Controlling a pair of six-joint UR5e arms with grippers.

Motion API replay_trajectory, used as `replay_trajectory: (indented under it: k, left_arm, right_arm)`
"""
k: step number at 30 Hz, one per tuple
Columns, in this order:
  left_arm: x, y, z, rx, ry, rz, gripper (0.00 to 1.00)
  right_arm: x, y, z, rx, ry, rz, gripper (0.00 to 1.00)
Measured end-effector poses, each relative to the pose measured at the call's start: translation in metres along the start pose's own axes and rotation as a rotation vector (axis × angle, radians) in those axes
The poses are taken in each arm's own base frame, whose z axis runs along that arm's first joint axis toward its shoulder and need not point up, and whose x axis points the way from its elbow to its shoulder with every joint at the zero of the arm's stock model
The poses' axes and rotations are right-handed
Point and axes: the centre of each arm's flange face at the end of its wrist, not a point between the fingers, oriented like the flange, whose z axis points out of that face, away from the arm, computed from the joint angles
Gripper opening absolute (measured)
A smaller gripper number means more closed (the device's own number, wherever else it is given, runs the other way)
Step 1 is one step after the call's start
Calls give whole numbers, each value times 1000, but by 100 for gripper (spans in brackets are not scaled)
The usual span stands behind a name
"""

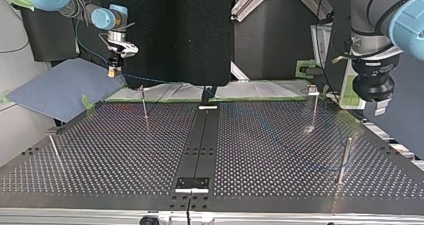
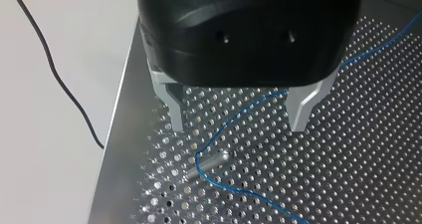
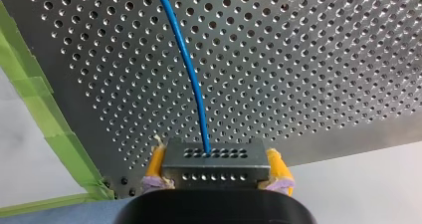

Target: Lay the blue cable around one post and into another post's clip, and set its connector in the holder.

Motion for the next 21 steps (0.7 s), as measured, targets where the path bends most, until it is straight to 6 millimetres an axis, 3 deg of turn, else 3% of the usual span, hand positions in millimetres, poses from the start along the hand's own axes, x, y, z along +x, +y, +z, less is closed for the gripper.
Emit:
replay_trajectory:
  k: [7, 21]
  left_arm:
    - [3, -2, -11, 59, -43, -27, 100]
    - [43, -25, -15, 239, -51, -151, 100]
  right_arm:
    - [0, 0, 0, 0, 0, 0, 0]
    - [0, -1, 0, 3, 0, -1, 0]
